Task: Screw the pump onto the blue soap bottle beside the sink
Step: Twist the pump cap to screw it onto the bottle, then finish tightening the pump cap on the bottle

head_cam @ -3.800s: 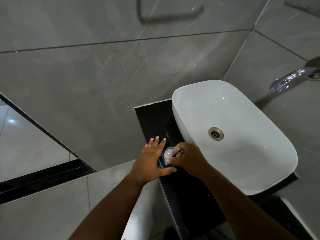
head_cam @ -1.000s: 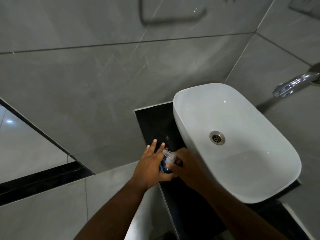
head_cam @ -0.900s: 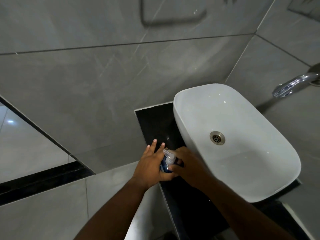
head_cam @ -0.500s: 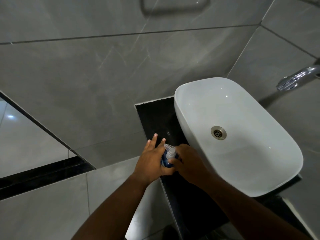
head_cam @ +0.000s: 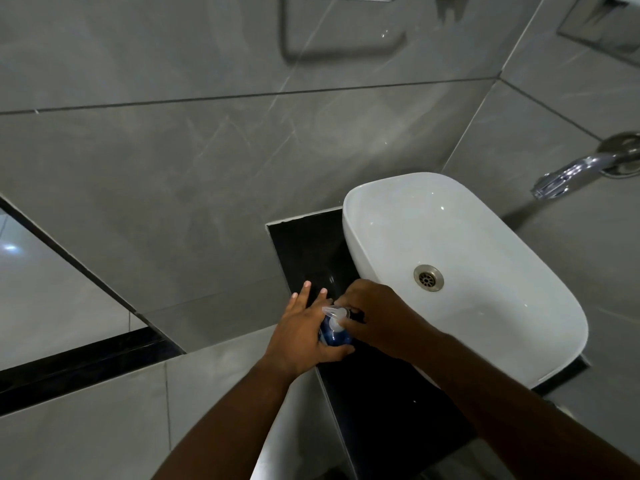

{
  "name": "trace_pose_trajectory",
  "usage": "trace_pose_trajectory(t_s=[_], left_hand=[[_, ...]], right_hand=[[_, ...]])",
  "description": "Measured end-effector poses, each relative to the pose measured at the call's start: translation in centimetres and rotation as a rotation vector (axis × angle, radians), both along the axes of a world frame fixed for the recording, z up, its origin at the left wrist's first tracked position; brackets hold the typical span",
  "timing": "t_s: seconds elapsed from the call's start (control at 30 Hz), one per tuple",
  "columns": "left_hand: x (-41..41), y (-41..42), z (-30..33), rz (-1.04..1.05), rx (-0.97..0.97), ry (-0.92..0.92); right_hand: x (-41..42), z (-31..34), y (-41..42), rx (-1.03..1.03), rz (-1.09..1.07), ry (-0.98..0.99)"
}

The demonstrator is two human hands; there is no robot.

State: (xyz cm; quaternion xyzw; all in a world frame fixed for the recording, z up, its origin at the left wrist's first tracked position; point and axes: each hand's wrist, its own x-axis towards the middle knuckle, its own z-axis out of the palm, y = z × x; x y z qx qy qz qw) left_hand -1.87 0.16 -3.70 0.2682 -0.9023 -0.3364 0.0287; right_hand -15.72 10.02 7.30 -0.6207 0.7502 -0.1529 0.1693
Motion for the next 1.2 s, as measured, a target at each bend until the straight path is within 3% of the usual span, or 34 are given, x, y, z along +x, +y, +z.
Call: trace_pose_trajectory(t_s=[0.4,0.8,1.2], left_hand=[[0.0,0.1,-0.3,-0.007,-0.036,0.095],[-0.1,0.0,-0.4,-0.027,-0.126,0.114],[-1.2,-4.9,0.6,0.265,0.257,0.326]], right_hand=[[0.0,-0.3,0.7,0.026,-0.017,-0.077],[2.4,-5.0,2.9,0.044,-0.43,-0.507],[0.7,-6.2,-4.5,-0.058,-0.55,-0.676]])
